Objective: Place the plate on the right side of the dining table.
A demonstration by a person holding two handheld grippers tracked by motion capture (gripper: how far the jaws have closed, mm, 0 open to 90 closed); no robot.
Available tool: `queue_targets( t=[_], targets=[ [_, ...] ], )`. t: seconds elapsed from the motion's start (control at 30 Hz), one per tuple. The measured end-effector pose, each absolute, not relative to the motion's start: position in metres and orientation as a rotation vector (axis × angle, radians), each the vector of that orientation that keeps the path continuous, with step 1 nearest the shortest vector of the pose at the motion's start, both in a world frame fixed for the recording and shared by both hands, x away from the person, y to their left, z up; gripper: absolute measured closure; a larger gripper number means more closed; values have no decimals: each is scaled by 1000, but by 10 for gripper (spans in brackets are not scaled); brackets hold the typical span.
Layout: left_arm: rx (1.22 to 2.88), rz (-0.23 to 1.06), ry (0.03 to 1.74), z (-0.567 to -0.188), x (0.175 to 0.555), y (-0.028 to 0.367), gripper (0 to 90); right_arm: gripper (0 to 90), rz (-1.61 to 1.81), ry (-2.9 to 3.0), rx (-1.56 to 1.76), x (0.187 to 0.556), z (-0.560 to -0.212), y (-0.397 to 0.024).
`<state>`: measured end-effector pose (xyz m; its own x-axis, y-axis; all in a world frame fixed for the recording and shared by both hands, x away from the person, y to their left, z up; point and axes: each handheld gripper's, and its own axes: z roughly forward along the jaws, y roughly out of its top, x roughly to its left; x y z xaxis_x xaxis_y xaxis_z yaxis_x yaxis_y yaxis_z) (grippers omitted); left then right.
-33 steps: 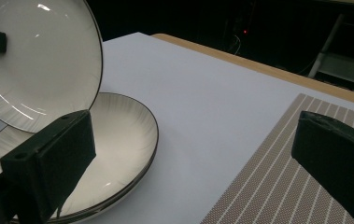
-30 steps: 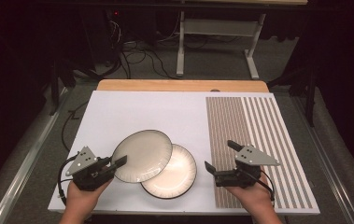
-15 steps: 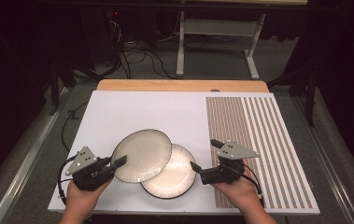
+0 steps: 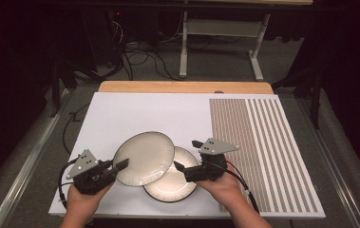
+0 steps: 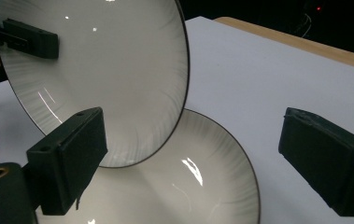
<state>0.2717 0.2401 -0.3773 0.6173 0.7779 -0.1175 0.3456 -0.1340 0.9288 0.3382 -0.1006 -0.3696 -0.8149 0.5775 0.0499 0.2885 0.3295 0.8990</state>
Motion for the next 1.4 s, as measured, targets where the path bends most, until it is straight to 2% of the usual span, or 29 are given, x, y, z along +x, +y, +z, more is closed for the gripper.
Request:
queue_targets(
  t=[0.5, 0.73, 1.17, 1.4],
  targets=[
    [1729, 478, 928, -379, 273, 242, 760, 222, 1491, 2370, 855, 355, -382, -66],
    [1732, 484, 925, -379, 273, 242, 758, 425, 1510, 2377, 856, 355, -385, -62],
    [1735, 492, 923, -378, 272, 241, 757, 636, 1523, 2409, 949, 358, -391, -63],
    [1736, 495, 926, -379, 273, 242, 755, 718, 1528, 2416, 974, 361, -394, -64]
  ],
)
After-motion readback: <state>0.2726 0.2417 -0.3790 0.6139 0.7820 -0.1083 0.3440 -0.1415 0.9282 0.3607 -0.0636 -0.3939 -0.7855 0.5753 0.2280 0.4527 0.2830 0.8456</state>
